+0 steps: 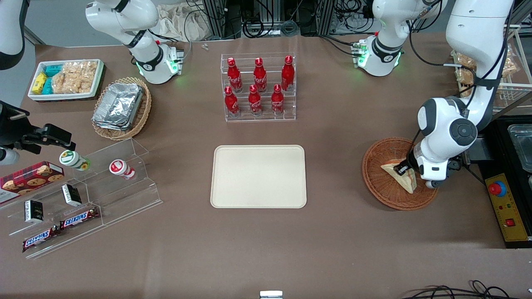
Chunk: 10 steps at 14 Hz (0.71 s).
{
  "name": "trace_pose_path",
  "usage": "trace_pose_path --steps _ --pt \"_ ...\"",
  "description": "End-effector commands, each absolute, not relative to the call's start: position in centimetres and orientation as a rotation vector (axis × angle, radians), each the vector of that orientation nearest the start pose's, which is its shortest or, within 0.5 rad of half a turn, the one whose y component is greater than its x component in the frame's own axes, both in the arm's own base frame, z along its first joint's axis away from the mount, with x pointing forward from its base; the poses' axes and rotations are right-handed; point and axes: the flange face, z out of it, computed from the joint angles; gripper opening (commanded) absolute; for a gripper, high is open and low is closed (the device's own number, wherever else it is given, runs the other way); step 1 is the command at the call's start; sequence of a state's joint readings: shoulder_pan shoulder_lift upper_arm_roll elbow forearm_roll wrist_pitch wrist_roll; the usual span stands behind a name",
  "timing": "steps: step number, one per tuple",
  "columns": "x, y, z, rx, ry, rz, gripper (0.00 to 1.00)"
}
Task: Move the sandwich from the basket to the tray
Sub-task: 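Lift the sandwich and carry it with the left gripper toward the cream tray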
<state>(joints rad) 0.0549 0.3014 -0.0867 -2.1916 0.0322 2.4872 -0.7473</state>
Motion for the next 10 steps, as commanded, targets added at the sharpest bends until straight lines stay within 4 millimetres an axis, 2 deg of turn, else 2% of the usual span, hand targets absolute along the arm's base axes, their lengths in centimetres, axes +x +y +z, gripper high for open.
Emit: trace_pose_path --steps 1,2,4,6,8,9,10 --pt "56.5 -2.2 30.1 -2.947 -1.031 -0.013 0.0" --pt "56.6 -2.6 32.7 -2.949 -0.985 0.018 0.0" --pt "56.4 -5.0 37.9 -2.991 -0.791 0.086 0.0" --pt "56.6 -7.5 41.7 -3.033 -0.581 0.16 0.0" --pt "56.6 -10.8 44.0 -3.089 -0.365 0.205 0.0" --pt "56.1 -13.1 44.2 -3.11 -0.273 0.205 0.0" --pt "55.5 -16.4 44.5 -3.114 -0.14 0.183 0.0"
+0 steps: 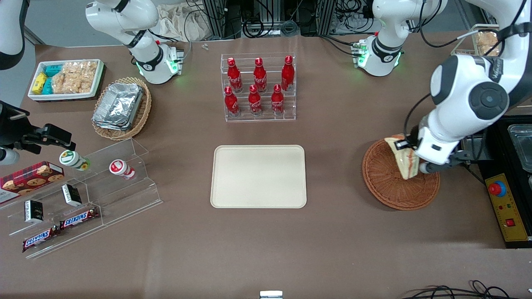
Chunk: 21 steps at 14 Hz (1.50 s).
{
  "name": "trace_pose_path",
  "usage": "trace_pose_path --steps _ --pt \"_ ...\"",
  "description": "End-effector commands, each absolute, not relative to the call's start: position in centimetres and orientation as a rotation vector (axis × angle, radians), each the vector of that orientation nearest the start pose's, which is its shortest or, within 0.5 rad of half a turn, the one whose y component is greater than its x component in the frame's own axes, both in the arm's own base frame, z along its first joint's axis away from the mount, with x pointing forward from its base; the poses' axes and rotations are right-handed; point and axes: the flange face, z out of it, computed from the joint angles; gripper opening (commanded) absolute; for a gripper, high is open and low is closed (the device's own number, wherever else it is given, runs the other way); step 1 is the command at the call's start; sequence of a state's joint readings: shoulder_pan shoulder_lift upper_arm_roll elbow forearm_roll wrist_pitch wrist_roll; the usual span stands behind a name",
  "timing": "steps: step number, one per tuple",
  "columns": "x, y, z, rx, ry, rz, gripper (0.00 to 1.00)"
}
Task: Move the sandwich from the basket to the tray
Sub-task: 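Lift the sandwich and carry it with the left gripper toward the cream tray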
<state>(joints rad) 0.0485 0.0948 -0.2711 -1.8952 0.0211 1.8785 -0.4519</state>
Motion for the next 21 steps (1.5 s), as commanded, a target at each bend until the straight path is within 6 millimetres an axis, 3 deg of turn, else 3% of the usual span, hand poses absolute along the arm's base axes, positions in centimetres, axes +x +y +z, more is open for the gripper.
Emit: trace_pose_path --steps 1,3,6,9,11,13,17,21 --pt "55.5 -18.7 44.3 -3.134 -0.016 0.185 0.0" --pt "54.6 -24.0 44.6 -3.147 0.102 0.165 0.0" --pt "53.4 -30.6 42.8 -3.183 0.143 0.051 0.0" --pt "52.0 -37.1 38.7 -3.174 0.224 -0.064 0.0" --pt "51.3 -40.5 34.9 -3.158 0.192 -0.123 0.0" --pt "51.1 -42.6 30.5 -3.158 0.185 -0.185 0.0" --pt "52.3 -44.8 25.2 -3.169 0.111 -0.194 0.0" --pt "52.2 -44.9 23.4 -3.161 0.075 -0.164 0.0"
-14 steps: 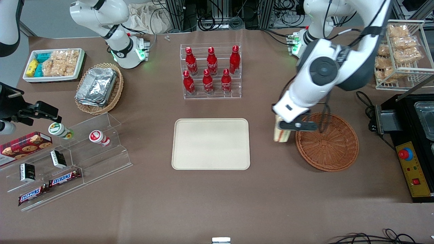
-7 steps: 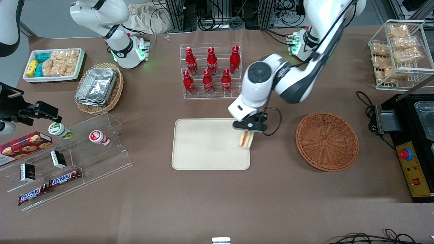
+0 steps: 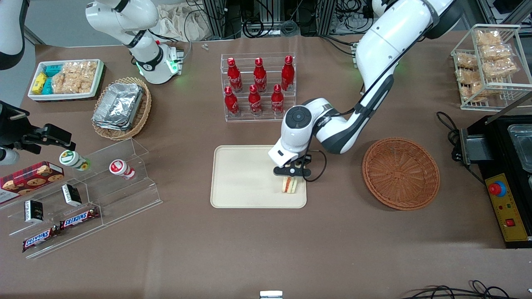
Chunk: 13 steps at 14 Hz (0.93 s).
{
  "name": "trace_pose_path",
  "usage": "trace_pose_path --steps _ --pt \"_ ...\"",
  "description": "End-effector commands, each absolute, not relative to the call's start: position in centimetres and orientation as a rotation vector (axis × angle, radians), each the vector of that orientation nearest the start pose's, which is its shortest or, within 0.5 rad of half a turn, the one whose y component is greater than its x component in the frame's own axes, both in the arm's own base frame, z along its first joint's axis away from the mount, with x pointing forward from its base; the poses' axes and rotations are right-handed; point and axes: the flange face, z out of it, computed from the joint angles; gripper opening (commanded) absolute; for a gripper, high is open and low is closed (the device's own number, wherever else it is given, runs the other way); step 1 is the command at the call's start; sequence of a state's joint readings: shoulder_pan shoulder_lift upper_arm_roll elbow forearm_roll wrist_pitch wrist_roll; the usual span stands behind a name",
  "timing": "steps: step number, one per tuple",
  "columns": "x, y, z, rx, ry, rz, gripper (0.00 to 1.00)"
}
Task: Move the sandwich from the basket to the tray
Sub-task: 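Lower the sandwich onto the cream tray and open the left gripper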
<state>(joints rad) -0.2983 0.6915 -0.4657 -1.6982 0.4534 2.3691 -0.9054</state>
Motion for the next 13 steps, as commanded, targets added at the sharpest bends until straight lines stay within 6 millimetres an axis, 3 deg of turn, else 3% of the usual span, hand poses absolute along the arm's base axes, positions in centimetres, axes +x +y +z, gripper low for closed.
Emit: trace_pose_path --steps 1,2,3,4,5,8,13 --pt "52.3 -44.8 23.1 -3.162 0.046 -0.159 0.0" --pt "52.2 -44.9 23.0 -3.16 0.03 -0.157 0.0" --pt "52.2 -44.8 23.0 -3.159 0.03 -0.155 0.13" --pt "52.3 -44.7 23.0 -3.16 0.015 -0.15 0.46" --pt "52.3 -44.7 23.0 -3.16 0.0 -0.151 0.96" --pt "52.6 -44.6 24.4 -3.163 -0.061 -0.179 1.0" --pt "52.7 -41.9 35.8 -3.091 -0.191 -0.196 1.0"
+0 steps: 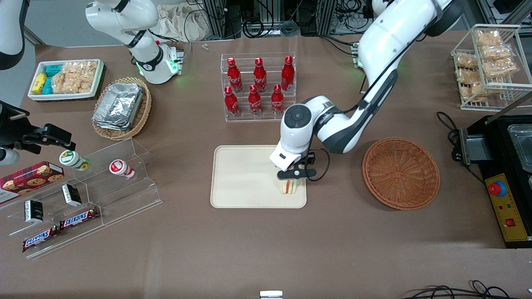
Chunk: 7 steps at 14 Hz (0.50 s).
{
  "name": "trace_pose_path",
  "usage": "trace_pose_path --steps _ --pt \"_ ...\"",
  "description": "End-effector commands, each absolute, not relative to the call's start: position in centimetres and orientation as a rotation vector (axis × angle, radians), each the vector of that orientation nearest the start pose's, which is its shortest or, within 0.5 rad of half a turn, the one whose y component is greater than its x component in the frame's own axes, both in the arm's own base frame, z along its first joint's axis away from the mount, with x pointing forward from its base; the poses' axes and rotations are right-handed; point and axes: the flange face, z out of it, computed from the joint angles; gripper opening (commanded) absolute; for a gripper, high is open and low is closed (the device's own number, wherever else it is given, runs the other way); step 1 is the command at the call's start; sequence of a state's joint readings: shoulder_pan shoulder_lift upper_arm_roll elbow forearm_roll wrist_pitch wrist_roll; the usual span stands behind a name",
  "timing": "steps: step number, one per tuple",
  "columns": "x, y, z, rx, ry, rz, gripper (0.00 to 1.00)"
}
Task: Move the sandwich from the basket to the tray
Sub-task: 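Lower the sandwich onto the cream tray and open the left gripper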
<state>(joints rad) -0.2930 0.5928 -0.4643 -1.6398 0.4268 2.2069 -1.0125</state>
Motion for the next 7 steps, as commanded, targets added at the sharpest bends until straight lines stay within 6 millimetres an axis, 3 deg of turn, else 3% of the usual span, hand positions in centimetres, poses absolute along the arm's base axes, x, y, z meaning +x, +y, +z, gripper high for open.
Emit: trace_pose_path --steps 1,3,4,7 --pt "52.8 -41.3 37.8 -3.09 -0.19 -0.206 1.0" --pt "54.3 -38.0 40.9 -3.112 -0.197 -0.177 1.0" --pt "54.2 -37.5 43.0 -3.139 -0.155 -0.153 1.0" --pt "55.5 -31.7 46.6 -3.133 -0.116 -0.014 1.0"
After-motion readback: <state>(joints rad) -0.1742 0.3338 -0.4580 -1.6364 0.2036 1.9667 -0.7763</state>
